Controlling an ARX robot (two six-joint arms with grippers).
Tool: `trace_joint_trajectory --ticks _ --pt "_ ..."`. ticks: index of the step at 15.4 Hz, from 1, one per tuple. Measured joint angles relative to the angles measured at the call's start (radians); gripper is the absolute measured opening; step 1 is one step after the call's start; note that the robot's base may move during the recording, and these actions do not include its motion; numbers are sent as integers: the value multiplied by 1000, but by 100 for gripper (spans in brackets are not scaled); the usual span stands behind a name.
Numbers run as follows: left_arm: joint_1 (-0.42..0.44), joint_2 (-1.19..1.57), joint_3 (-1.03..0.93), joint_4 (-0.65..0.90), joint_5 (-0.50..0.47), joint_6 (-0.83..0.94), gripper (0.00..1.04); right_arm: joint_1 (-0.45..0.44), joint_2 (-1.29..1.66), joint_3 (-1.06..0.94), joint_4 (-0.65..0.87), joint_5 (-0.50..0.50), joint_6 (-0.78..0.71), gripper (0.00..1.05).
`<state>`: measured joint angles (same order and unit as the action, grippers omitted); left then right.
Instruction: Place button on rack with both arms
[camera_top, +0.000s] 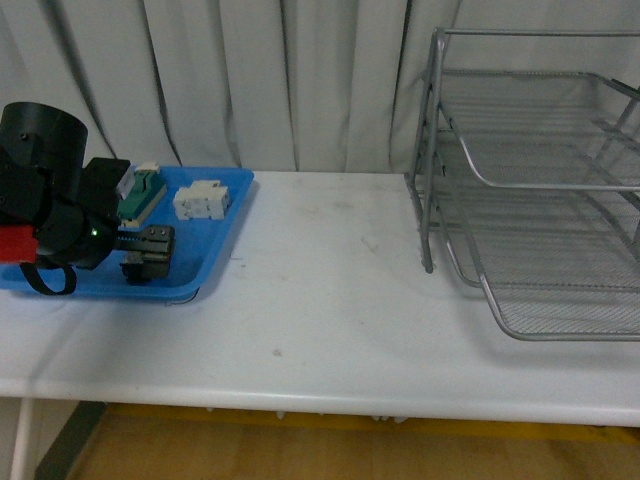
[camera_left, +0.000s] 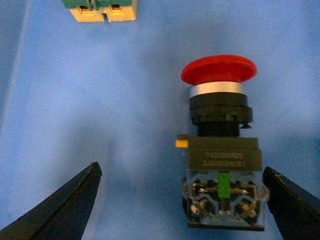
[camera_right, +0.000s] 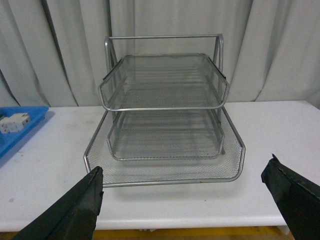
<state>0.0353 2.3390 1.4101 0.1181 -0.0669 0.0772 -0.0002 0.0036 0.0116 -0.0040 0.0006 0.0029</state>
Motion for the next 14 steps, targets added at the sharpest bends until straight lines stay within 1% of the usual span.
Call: trace_joint_trajectory --ticks 3,8,9,11,12,13,14 --pt "5 21 40 -25 0 -6 98 0 0 0 0 0 0 98" --pt "-11 36 62 -57 31 -20 98 0 0 0 0 0 0 98" --pt "-14 42 66 -61 31 -19 96 0 0 0 0 0 0 98" --pt "-24 46 66 -67 37 -22 74 0 0 0 0 0 0 98" --pt "-31 46 66 -69 33 -22 53 0 0 0 0 0 0 98" --pt "-34 42 64 -62 37 -26 37 0 0 0 0 0 0 98" --pt "-34 15 34 -47 50 -29 37 0 0 0 0 0 0 98"
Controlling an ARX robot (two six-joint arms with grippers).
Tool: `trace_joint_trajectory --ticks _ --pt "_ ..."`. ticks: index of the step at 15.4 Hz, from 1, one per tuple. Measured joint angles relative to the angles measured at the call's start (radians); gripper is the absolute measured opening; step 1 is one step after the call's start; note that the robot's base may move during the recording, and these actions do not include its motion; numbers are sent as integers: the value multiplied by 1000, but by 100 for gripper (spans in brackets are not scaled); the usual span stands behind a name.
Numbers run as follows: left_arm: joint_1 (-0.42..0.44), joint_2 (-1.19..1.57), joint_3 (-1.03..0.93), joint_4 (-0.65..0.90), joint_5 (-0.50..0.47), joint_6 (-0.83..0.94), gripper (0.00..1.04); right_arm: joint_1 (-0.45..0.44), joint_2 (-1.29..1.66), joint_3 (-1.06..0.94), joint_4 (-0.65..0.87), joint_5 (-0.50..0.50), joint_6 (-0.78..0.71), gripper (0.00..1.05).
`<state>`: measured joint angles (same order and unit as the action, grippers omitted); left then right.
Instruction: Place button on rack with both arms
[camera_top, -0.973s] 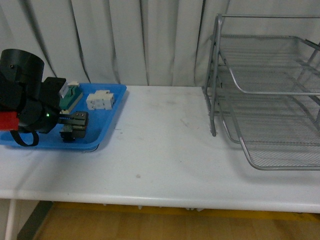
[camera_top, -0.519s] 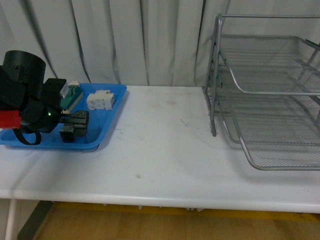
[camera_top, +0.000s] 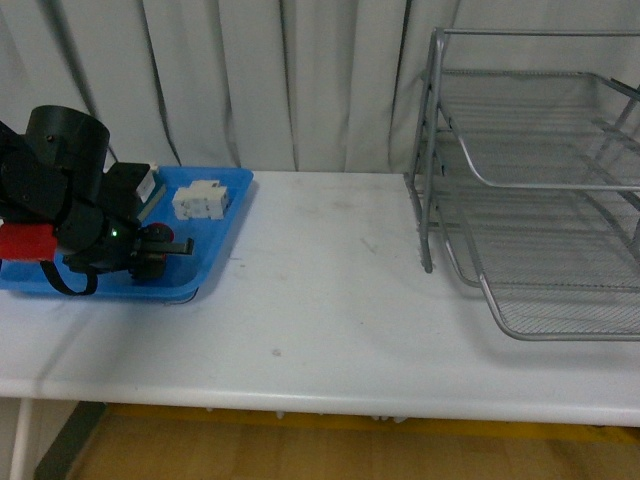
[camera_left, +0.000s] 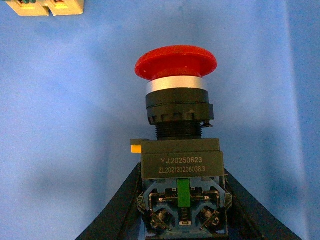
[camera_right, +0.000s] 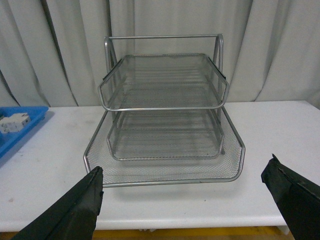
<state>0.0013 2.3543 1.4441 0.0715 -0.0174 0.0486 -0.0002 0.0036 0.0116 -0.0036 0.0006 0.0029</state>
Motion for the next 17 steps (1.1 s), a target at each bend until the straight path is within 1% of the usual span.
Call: trace_joint_trajectory --ticks 3,6,9,10,11,12,13,14,15,17 --pt "0 -106 -95 52 49 -17 37 0 0 0 0 0 0 98" --pt "0 -395 -323 171 126 -23 37 0 0 0 0 0 0 98" --pt "13 -655 -576 227 170 -15 37 0 0 0 0 0 0 98" --pt "29 -768 -694 230 172 -5 37 0 0 0 0 0 0 98" --pt "65 -899 -825 217 189 6 37 0 0 0 0 0 0 98" --pt "133 -1071 -978 190 214 16 37 0 0 0 0 0 0 98" --pt "214 -1175 -1067 176 249 32 37 0 0 0 0 0 0 98" --pt "247 -1194 -1090 175 264 36 37 0 0 0 0 0 0 98" --pt "261 -1190 -1096 185 277 37 37 0 0 0 0 0 0 98" --pt "230 -1187 -1096 200 280 31 37 0 0 0 0 0 0 98"
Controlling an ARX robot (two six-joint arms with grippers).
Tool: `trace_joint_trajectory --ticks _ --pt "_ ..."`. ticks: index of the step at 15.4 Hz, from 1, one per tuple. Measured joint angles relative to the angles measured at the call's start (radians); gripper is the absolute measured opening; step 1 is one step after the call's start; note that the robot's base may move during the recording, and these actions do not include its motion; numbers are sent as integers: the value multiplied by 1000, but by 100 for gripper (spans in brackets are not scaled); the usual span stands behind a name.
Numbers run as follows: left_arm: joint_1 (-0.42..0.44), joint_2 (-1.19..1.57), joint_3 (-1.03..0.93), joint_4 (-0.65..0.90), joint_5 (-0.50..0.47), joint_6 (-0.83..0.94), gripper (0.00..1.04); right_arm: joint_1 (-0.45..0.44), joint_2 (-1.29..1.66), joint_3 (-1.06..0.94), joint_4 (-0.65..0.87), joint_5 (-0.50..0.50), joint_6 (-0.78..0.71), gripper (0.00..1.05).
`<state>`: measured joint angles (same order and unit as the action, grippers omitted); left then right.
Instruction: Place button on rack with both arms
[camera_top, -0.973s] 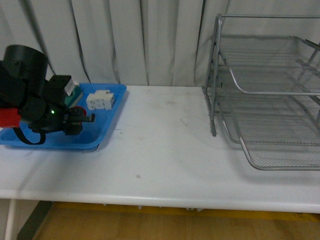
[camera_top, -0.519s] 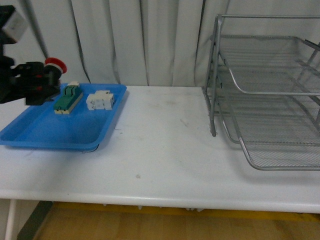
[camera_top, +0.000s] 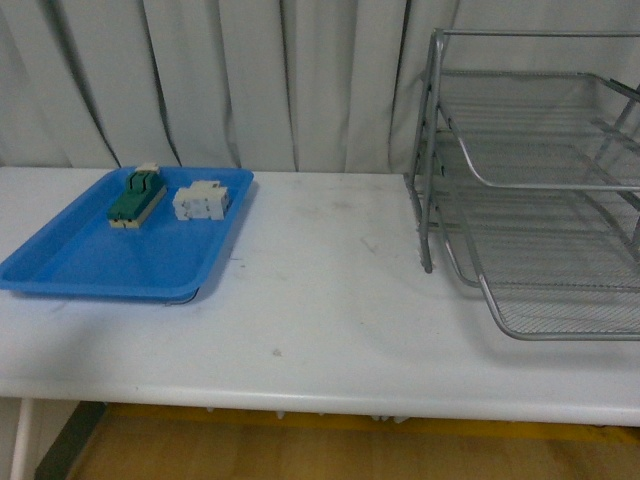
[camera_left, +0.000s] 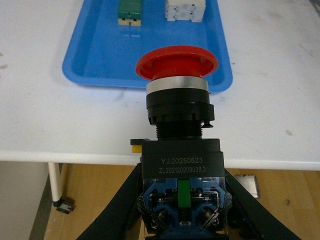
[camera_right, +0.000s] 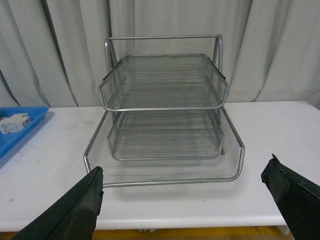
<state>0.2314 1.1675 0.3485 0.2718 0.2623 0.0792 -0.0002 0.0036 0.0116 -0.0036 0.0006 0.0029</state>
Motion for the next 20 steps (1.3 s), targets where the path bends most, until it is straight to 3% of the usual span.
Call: trace_joint_trajectory --ticks 3,13,17,20 --pt "-55 19 0 23 -14 -19 37 0 0 0 1 -1 0 98" --pt "-106 46 8 45 -45 -38 37 0 0 0 3 0 0 98" --pt "-281 116 155 44 -129 -83 37 0 0 0 0 2 0 98" --pt "-539 243 322 26 -199 -101 37 0 0 0 0 1 0 98"
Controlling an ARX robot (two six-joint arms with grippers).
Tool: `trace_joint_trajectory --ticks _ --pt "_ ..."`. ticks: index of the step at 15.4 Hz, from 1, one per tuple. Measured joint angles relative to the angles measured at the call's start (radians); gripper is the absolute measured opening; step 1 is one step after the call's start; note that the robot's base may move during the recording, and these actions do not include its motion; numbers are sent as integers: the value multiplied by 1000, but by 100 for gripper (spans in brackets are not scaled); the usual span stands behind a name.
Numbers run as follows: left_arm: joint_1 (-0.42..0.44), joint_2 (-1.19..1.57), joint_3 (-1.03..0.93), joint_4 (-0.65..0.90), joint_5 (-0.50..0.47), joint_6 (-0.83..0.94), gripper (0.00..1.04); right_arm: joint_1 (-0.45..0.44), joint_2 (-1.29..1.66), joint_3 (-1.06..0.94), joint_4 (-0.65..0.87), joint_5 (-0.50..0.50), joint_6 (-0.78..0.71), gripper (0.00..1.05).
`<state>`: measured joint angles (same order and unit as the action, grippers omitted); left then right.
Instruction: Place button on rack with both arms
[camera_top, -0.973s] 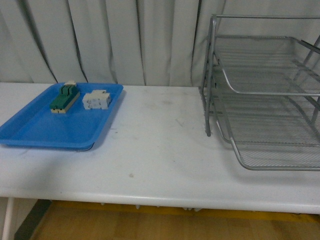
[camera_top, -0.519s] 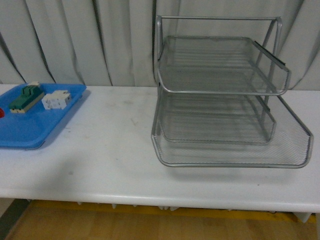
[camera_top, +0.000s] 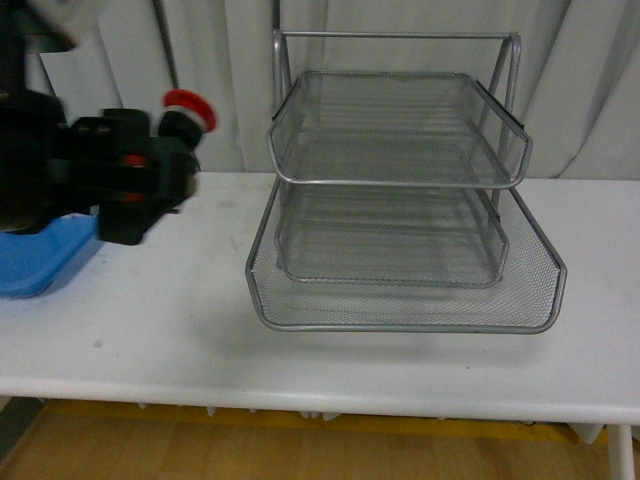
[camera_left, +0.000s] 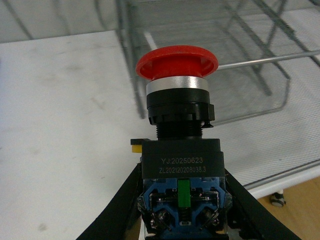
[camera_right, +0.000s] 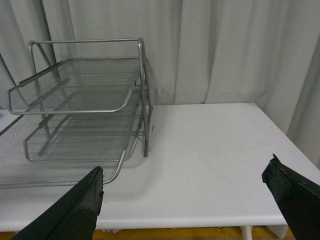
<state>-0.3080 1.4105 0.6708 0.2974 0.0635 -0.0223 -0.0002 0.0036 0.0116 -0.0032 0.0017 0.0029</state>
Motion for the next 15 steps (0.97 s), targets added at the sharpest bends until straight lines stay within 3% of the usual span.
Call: trace_joint_trajectory --ticks 4,5,8,15 --pt "-239 120 64 -21 1 9 37 0 0 0 0 0 0 98" --pt "-264 152 83 -28 -5 15 37 0 0 0 0 0 0 98" --pt "-305 268 183 -56 -11 23 37 0 0 0 0 0 0 98" --pt "-308 512 467 -217 -57 53 37 0 0 0 0 0 0 98"
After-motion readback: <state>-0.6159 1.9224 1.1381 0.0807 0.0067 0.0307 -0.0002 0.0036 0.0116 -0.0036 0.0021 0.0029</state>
